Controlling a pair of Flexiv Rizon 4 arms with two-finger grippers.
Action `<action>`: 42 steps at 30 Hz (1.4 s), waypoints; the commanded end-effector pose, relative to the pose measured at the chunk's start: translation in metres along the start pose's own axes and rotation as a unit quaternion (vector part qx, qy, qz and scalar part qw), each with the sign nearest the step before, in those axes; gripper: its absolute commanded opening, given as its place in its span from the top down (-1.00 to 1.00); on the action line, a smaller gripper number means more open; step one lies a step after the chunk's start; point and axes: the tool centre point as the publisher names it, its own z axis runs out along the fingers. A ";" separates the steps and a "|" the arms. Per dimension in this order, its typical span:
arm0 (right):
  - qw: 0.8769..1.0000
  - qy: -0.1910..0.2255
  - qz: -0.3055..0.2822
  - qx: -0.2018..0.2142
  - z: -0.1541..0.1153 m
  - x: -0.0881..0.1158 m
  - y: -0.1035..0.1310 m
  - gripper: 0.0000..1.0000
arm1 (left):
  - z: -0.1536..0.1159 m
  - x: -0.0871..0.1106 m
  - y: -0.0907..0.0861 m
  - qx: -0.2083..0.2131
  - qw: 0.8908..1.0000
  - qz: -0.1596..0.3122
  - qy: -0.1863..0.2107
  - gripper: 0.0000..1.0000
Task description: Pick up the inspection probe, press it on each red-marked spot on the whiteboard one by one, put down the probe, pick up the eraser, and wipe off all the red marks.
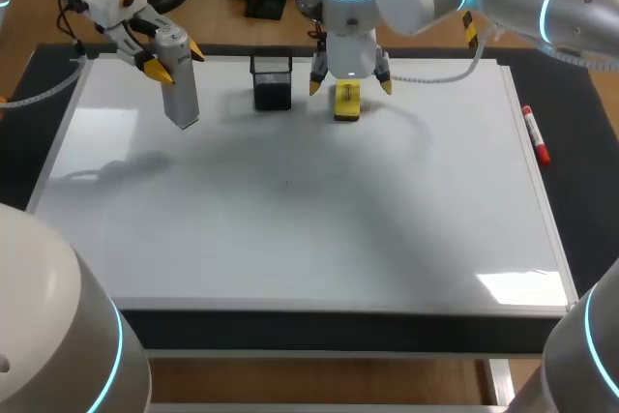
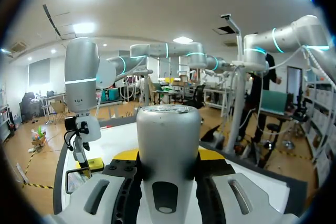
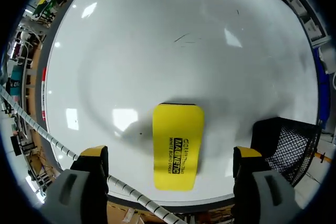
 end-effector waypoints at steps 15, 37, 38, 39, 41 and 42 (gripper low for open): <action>0.950 -0.166 0.262 -0.044 -0.034 0.056 0.022 -1.00 | -0.001 -0.001 0.000 0.001 1.000 0.000 0.002 1.00; 0.808 -0.316 0.495 -0.055 -0.122 0.116 0.038 -1.00 | -0.001 -0.001 0.000 0.001 1.000 0.000 0.002 1.00; 0.804 -0.313 0.502 -0.063 -0.124 0.117 0.038 -1.00 | -0.001 -0.001 0.000 0.001 1.000 0.000 0.002 1.00; 0.797 -0.323 0.506 -0.065 -0.126 0.120 0.039 -1.00 | -0.001 -0.001 0.000 0.001 1.000 0.000 0.002 1.00; 0.788 -0.325 0.519 -0.063 -0.129 0.124 0.041 -1.00 | -0.001 -0.001 0.000 0.001 1.000 0.000 0.002 1.00; 0.785 -0.327 0.523 -0.061 -0.131 0.126 0.042 -1.00 | -0.001 -0.001 0.000 0.001 1.000 0.000 0.002 1.00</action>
